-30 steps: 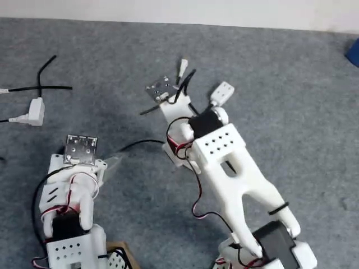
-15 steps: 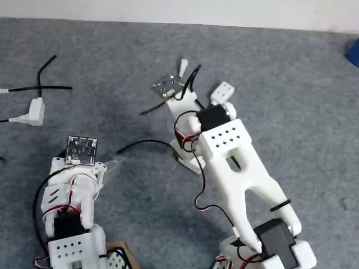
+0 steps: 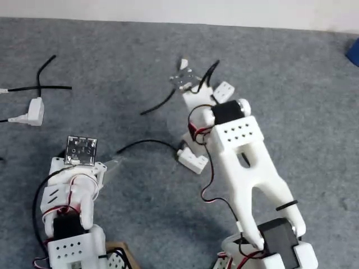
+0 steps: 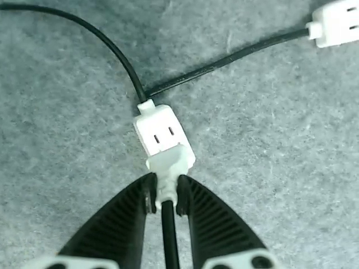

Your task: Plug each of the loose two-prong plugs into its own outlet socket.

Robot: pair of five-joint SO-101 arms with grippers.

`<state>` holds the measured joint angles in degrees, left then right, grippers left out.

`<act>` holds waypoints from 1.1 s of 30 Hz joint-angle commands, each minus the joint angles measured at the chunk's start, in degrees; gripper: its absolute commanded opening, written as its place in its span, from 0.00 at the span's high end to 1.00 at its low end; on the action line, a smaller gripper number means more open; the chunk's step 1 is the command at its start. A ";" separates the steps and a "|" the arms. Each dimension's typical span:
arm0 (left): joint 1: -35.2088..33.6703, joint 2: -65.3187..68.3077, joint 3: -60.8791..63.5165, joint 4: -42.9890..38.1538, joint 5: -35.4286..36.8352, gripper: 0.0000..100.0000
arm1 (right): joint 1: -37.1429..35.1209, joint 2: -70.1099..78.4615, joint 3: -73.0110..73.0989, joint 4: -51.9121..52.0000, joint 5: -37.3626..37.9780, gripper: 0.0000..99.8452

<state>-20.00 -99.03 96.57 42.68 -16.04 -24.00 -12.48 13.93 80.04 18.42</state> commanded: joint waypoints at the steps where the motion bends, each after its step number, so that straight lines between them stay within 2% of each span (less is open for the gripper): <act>1: -0.31 -0.04 0.66 -1.05 0.09 0.55 | 1.01 -0.40 -2.15 0.04 1.76 0.99; 11: -0.22 -0.04 0.66 -0.53 0.09 0.55 | 1.19 11.21 -2.77 -1.80 0.70 0.99; 15: 0.40 -0.31 0.66 2.29 -0.18 0.55 | 1.01 10.42 -5.14 -1.89 -0.26 0.99; 28: 0.66 -0.04 0.66 2.37 -0.18 0.55 | 0.84 10.42 -8.40 1.71 -0.53 0.99; 33: 0.66 -0.04 0.66 2.37 -0.18 0.55 | -2.51 10.59 -8.22 1.71 -0.26 0.99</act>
<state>-19.91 -99.03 96.57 44.88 -16.04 -23.91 -1.14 8.57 81.36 18.59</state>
